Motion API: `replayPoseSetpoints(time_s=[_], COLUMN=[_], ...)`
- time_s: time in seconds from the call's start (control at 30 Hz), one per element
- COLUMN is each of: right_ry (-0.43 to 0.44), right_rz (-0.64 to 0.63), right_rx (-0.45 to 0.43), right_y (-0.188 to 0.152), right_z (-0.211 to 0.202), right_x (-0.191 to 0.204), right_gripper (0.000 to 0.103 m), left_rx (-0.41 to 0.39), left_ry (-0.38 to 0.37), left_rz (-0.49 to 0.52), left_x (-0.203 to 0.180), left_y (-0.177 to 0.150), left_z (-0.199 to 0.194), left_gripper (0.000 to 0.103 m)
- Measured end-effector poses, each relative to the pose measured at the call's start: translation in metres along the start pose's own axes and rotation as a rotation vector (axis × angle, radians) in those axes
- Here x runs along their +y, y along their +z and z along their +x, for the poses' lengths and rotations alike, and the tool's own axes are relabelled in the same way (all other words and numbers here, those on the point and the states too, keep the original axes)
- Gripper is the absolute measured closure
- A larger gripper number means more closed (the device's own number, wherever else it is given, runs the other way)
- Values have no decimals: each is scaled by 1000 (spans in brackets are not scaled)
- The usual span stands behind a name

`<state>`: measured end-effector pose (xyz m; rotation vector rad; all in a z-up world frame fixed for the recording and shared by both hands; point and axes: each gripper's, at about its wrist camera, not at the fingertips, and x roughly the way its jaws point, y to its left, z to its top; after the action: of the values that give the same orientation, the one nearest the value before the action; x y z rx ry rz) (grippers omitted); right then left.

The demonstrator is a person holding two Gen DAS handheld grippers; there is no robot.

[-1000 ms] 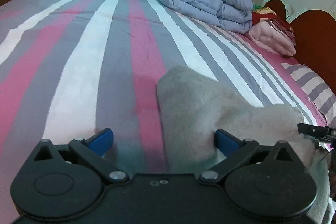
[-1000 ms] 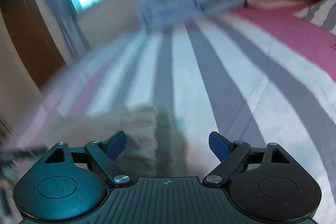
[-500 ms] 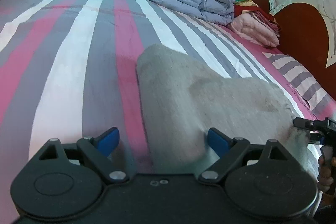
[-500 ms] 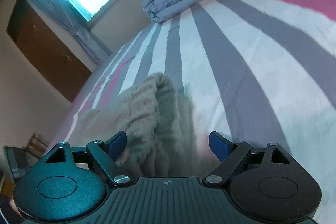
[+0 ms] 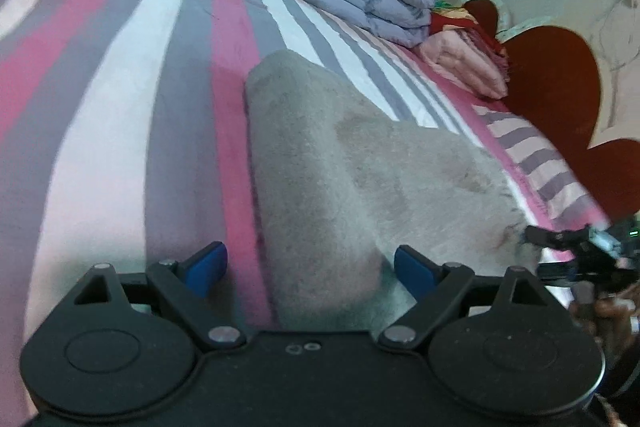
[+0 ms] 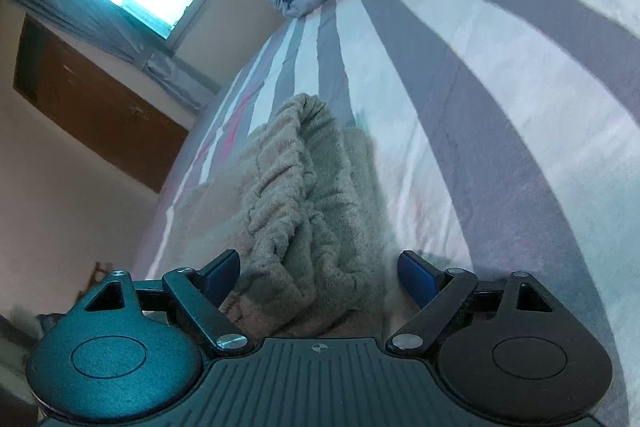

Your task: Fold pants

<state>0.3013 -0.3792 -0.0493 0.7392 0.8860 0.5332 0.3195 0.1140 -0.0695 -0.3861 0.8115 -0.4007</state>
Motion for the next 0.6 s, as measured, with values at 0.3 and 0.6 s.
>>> replayPoseSetpoints(time_s=[0.3, 0.6], right_ry=[125, 259], right_rz=[17, 80], right_rx=[127, 166], right_y=[26, 42], right_z=[11, 40], right_x=[-15, -30], right_gripper=[17, 17], left_rx=[146, 159], left_ry=[-239, -424], left_rz=[-136, -238], left_x=[50, 60], left_y=[22, 25], left_z=[13, 64], left_gripper=[41, 64])
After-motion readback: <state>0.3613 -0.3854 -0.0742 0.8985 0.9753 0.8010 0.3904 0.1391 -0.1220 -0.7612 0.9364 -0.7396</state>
